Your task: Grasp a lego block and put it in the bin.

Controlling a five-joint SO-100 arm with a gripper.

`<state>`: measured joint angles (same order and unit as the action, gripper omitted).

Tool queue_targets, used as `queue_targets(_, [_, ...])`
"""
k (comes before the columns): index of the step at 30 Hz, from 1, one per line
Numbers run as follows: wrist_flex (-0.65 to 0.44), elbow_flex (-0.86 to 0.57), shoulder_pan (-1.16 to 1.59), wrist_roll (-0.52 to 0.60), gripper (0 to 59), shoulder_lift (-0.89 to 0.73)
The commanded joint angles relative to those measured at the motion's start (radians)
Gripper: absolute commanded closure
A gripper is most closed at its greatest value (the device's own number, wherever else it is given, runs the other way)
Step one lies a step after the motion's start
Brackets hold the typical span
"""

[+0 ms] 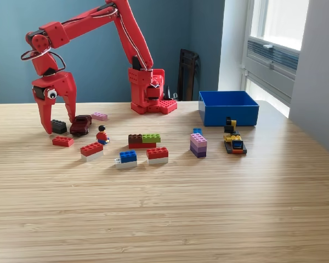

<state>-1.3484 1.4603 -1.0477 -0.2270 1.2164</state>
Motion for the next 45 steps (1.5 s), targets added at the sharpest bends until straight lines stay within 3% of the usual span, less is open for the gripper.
queue_targets(1, [0.009,-0.031,0.023,0.012,33.6,0.021])
queue_targets(11, [0.084,0.037,0.031,0.031,37.0,0.021])
queue_targets(13, [0.098,0.051,0.031,0.035,42.1,0.021])
queue_targets(16, [0.103,0.055,0.031,0.043,56.6,0.021])
queue_targets(17, [0.103,0.055,0.031,0.046,58.5,0.021])
queue_targets(27, [0.083,0.028,0.031,0.075,58.5,0.023])
queue_targets(33, [-0.048,-0.072,0.035,0.08,58.5,0.034])
queue_targets(45, [-0.206,-0.187,0.067,0.084,58.5,0.04])
